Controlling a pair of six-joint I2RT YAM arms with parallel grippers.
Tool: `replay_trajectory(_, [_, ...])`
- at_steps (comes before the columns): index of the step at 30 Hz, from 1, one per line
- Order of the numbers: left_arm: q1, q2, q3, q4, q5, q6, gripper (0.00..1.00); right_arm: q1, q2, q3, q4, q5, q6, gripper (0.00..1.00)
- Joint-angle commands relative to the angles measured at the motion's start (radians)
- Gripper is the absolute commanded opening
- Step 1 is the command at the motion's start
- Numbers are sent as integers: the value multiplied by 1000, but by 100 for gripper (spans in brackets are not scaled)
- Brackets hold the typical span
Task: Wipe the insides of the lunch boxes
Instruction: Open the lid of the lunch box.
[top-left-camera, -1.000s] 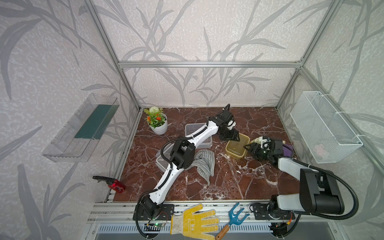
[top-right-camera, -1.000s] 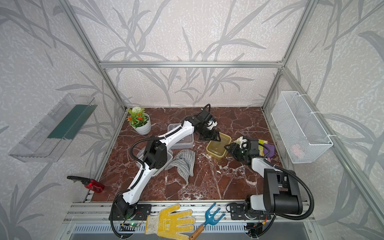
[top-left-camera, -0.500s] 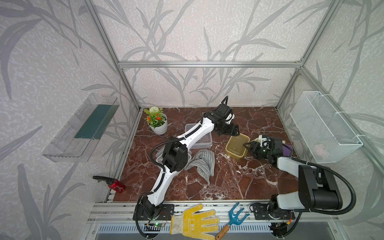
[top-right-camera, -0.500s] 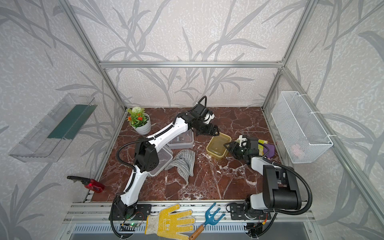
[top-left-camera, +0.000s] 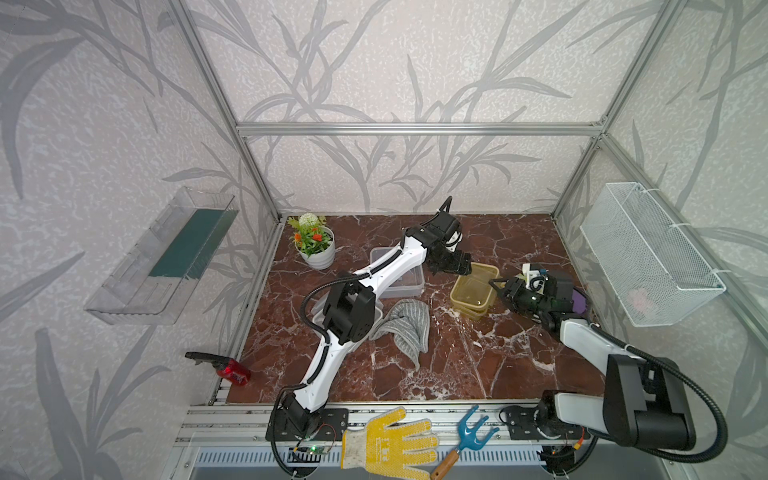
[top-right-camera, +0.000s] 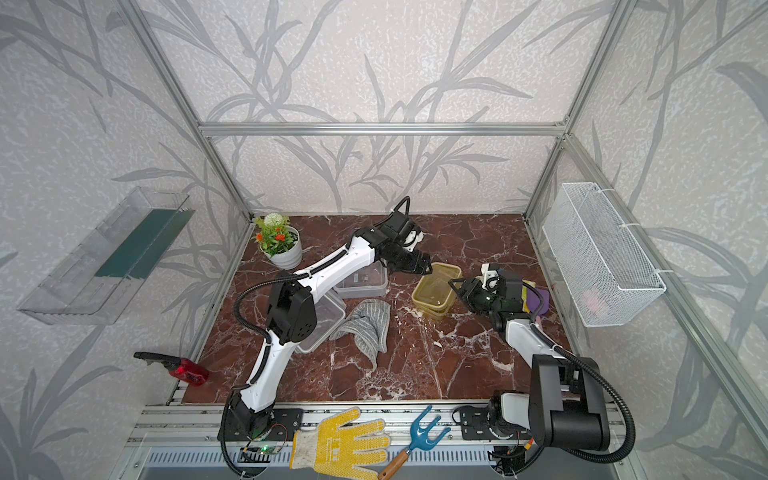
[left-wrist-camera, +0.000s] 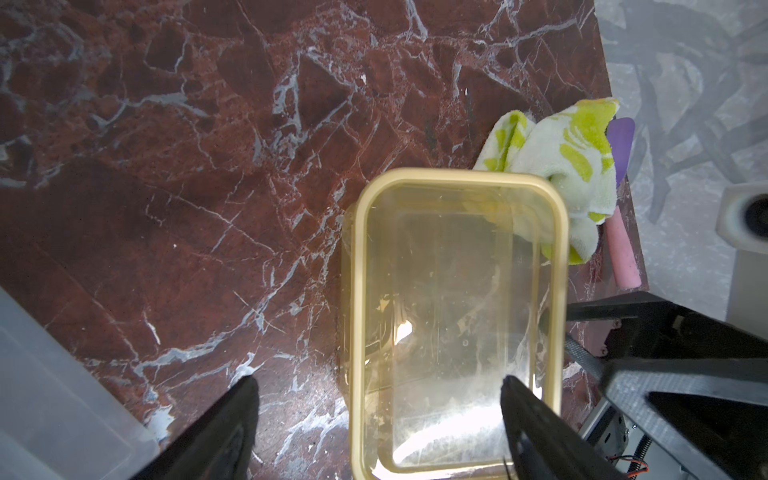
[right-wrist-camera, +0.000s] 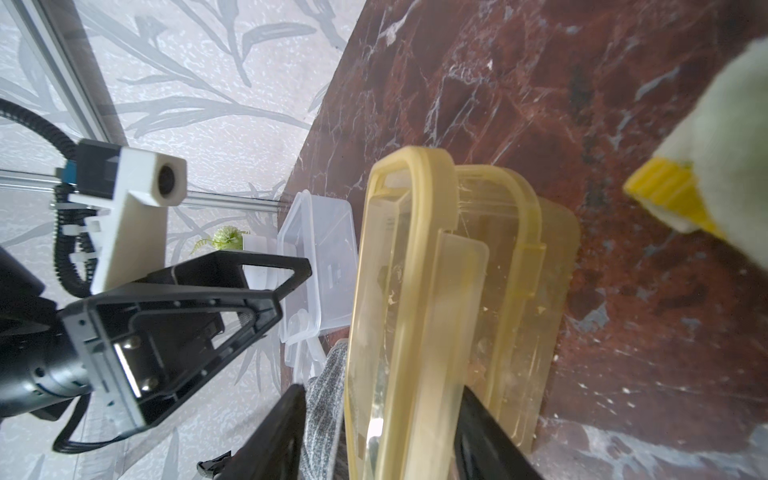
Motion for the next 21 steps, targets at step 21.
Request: replay_trajectory(21, [-232, -496, -685, 432, -381, 309, 92, 34, -29, 105, -8, -5, 73, 56])
